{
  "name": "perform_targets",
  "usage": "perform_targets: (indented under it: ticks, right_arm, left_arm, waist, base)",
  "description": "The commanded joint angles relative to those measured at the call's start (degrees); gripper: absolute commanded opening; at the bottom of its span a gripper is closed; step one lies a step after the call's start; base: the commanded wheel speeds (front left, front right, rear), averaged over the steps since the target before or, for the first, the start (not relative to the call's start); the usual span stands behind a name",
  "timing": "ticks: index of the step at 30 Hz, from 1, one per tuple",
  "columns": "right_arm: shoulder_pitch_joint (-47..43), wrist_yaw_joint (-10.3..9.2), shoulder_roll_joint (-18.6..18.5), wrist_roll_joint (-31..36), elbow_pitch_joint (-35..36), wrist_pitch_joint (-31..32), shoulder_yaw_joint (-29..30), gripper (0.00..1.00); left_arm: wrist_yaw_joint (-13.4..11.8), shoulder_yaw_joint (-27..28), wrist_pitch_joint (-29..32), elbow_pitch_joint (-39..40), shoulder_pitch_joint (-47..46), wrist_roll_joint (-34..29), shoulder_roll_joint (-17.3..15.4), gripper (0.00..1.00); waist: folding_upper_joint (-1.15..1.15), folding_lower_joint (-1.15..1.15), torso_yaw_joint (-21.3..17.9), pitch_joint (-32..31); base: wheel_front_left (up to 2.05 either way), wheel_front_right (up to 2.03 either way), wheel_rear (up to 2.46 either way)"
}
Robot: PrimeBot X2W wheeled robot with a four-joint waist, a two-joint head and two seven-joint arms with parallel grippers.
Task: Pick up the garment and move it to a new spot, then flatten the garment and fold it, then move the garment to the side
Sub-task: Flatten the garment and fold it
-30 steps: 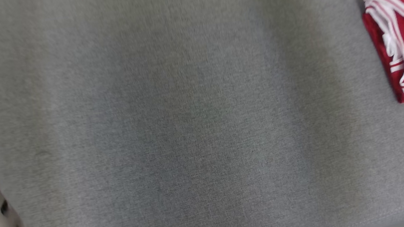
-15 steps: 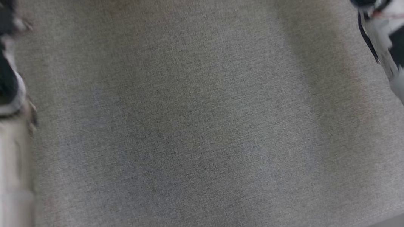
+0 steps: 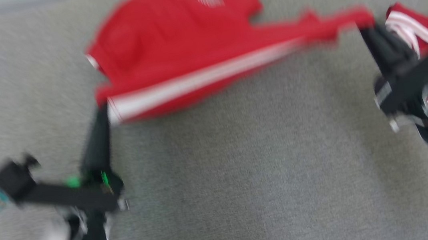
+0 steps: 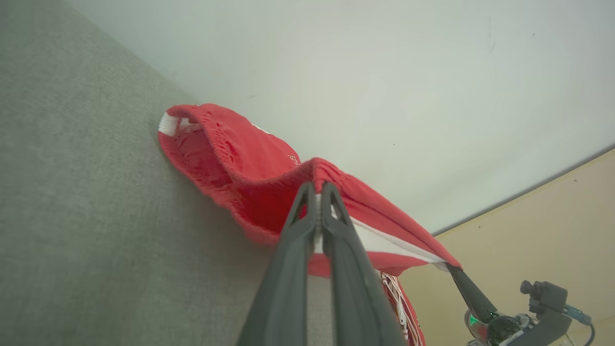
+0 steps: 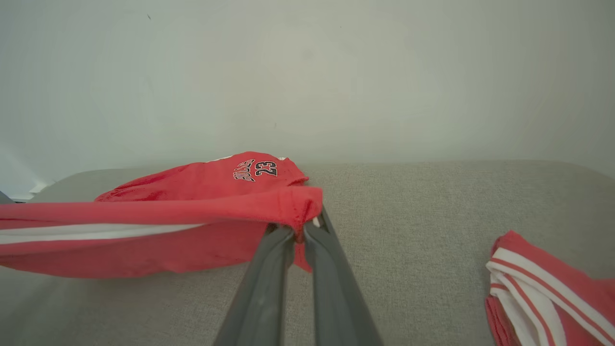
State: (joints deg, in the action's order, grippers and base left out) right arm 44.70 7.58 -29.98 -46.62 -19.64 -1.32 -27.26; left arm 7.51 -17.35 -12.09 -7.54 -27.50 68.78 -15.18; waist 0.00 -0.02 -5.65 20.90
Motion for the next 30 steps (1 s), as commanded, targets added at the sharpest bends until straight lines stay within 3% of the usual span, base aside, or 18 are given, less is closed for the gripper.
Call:
perform_targets:
  ticks: [1,8,15,23,26,30]
  right_arm:
    - [-4.0,-0.16,-1.57,-0.93,1.38,1.49,1.98,0.0]
    - [-21.09,-0.19,-2.84,-0.88,7.88,13.96,7.76,0.0]
    - [-36.34,-0.18,-0.48,0.42,16.73,28.48,14.15,0.0]
    - [-51.59,-0.16,5.57,5.11,26.51,44.95,25.43,0.0]
    - [-55.07,-0.16,8.59,8.18,31.86,49.42,29.51,0.0]
    - [-52.19,-0.15,10.36,10.8,34.39,50.02,30.4,0.0]
  left_arm:
    - [-0.09,-0.64,-0.31,0.23,3.35,-0.43,-1.13,0.0]
    - [-0.97,-5.62,0.22,-1.57,13.76,-4.3,-3.41,0.0]
    - [-3.46,-9.12,4.45,-1.01,21.96,-4.47,-5.97,0.0]
    - [-5.29,-12.85,11.55,3.01,30.21,-2.59,-9.62,0.0]
    - [-5.47,-12.54,11.75,5.4,32.06,-0.53,-8.96,0.0]
    - [-4.48,-11.66,11.22,6.95,31.06,1.38,-7.37,0.0]
  waist:
    - [0.0,0.02,2.68,-6.59]
    - [0.0,0.02,3.01,-11.88]
    - [0.0,0.02,2.71,-15.5]
    - [0.0,0.02,2.8,-18.18]
    - [0.0,0.02,3.1,-18.48]
    - [0.0,0.02,3.45,-18.11]
  base:
    - [0.0,0.0,0.0]
    - [0.0,0.0,0.0]
    - [0.0,0.0,0.0]
    - [0.0,0.0,0.0]
    - [0.0,0.0,0.0]
    - [0.0,0.0,0.0]
